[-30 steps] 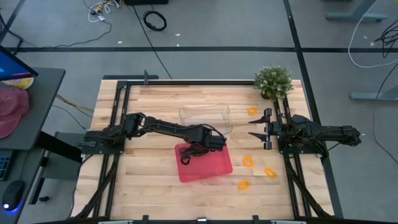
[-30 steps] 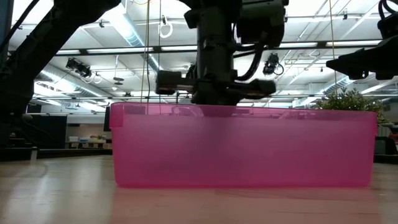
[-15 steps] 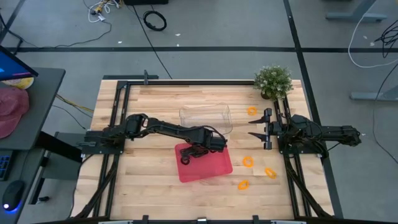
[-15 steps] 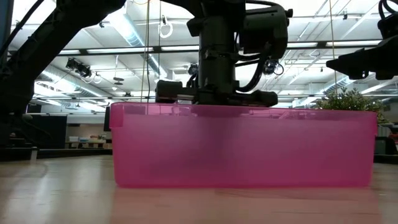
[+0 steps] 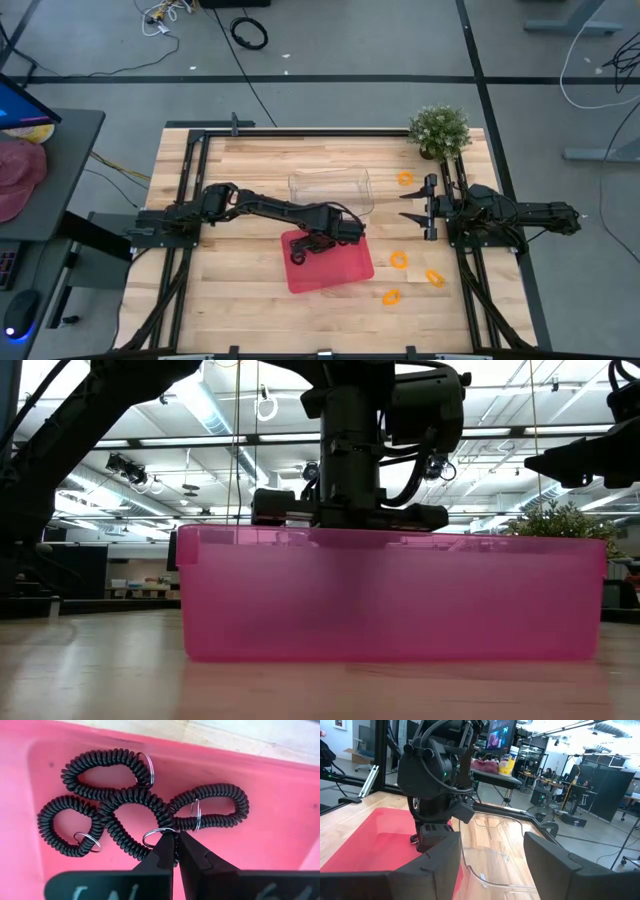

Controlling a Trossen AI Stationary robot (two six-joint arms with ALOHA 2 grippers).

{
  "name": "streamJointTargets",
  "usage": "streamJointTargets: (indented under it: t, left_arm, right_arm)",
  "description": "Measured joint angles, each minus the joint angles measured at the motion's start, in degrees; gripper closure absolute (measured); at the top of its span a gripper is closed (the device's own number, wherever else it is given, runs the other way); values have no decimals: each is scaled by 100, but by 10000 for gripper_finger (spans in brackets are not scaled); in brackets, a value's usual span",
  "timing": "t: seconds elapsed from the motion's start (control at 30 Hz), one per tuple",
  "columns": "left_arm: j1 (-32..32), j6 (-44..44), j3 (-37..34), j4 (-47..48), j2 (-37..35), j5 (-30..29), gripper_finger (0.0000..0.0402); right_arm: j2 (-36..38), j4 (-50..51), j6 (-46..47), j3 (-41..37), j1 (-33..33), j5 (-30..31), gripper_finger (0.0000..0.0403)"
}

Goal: Sort spring keychains
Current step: Put the black spring keychain into the red bin

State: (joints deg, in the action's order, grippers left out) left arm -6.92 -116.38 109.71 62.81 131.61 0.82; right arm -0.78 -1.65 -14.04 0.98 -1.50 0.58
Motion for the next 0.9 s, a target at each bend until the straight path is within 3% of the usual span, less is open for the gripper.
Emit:
streamJointTargets:
  t: [0.57,0.9]
  left_arm:
    - [-9,59,1,-5,0,-86,347]
    - [-10,25,1,-7,0,-100,275]
  right_arm:
    - [0,0,0,0,-2,0,181]
    - [0,0,0,0,-2,2,181]
